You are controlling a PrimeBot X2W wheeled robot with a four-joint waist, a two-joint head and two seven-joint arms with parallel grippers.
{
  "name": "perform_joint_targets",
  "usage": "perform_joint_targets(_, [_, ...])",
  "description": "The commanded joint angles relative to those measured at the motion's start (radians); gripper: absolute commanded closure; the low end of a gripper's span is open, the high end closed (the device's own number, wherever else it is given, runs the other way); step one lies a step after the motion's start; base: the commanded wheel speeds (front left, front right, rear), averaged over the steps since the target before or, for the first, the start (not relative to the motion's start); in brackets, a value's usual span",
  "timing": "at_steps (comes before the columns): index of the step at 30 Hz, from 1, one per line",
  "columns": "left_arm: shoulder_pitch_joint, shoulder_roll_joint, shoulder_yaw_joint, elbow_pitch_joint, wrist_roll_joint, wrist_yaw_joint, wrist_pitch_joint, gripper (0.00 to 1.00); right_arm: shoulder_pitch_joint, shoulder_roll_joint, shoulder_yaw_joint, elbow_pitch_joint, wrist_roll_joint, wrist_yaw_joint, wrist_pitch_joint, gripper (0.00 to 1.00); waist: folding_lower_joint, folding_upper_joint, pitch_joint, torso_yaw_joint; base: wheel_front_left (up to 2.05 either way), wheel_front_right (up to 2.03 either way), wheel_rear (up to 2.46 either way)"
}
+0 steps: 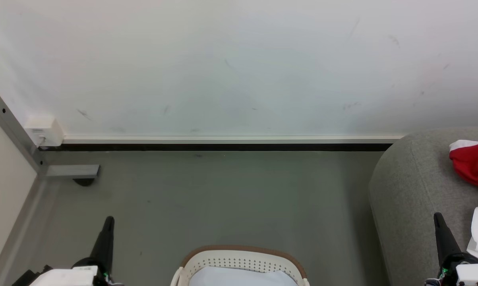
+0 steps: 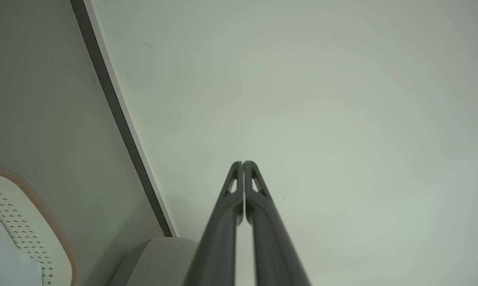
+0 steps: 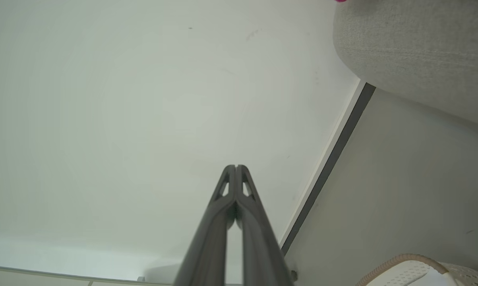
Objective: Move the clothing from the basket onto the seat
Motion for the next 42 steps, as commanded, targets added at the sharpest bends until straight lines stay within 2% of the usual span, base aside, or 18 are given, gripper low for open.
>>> perform_joint_targets(1, [-0.013,0.002,0.005,0.000,-0.019,-0.008,0.007,1.00,-0.014,-0.002,-0.007,0.002,0.024,-0.002,0.008,1.00,-0.0001,0.0000,0.000,0.001,0.00,0.00,0.00])
perform_joint_targets(15, [-0.025,0.001,0.010,0.008,-0.111,-0.009,0.031,1.00,-0.020,0.003,-0.027,0.006,0.108,-0.002,0.033,1.00,-0.0001,0.0000,0.002,0.007,0.00,0.00,0.00])
perform_joint_targets(42, [-0.024,0.001,0.009,0.007,-0.109,-0.008,0.031,1.00,-0.021,0.008,-0.033,0.006,0.096,-0.002,0.037,1.00,-0.0001,0.0000,0.002,0.007,0.00,0.00,0.00])
